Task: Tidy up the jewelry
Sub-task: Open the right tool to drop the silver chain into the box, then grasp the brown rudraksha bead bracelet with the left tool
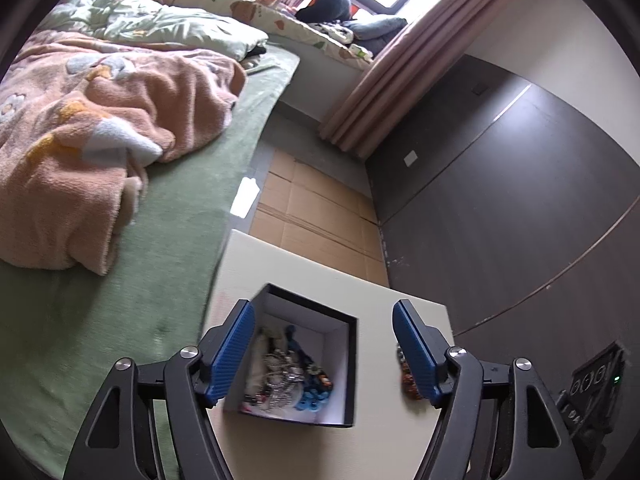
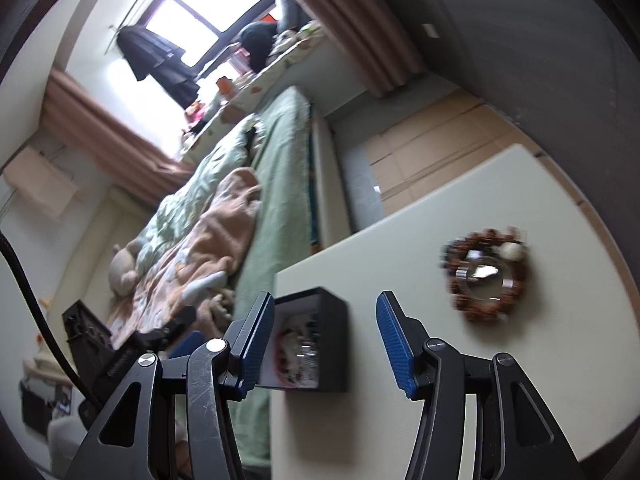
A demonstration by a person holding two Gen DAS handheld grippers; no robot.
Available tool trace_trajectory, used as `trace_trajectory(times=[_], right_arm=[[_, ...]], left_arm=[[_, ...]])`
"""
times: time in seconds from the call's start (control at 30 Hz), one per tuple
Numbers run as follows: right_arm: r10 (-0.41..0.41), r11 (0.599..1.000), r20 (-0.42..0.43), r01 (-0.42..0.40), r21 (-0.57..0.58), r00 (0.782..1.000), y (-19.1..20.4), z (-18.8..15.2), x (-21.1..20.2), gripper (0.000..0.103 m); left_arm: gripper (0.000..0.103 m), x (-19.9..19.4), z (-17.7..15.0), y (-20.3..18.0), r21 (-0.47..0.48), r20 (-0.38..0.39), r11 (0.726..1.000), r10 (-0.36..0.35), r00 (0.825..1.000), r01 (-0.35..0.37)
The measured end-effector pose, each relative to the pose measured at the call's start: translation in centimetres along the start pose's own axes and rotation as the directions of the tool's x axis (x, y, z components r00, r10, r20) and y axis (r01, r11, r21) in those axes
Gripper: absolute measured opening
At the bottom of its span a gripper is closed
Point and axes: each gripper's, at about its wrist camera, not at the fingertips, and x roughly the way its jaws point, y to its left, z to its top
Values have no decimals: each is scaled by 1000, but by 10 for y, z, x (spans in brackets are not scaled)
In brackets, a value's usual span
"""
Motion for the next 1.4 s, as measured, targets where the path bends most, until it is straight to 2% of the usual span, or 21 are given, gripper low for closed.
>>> trace_trajectory(times=[0.3,0.5,0.7,0.9,1.03,1.17,1.27,1.33,1.4], right_arm=[[-115,984,8,113,140,993,-59,5,-20,56],[-142,970,-16,143,199,990,-83,14,-19,56],[-132,959,-50,140,248,990,-106,19,-16,56],[-112,947,-49,121,298,993,-129,25,-25,56],[-124,938,-38,130,322,992,-143,28,-36,56],[-124,925,-33,127,357,992,-155,30,-42,56],[-121,916,-31,124,382,992,-163,30,-44,56],[-123,913,-30,125,390,992,-166,30,-45,56],[-125,914,-32,128,386,992,-167,30,-45,56]], left_arm=[[75,22,-16,-41,60,-33,998,-28,999,30],[75,38,-30,-74,164,-70,986,-32,997,43],[74,67,-41,-102,206,-147,977,-15,989,45],[74,98,-58,-131,287,-192,958,43,980,14],[68,117,-65,-143,298,-225,954,51,973,19],[62,133,-77,-158,358,-227,934,70,971,17],[52,145,-83,-159,359,-245,933,71,967,22],[37,154,-87,-158,348,-277,937,76,958,26],[34,162,-92,-160,349,-305,936,72,950,41]])
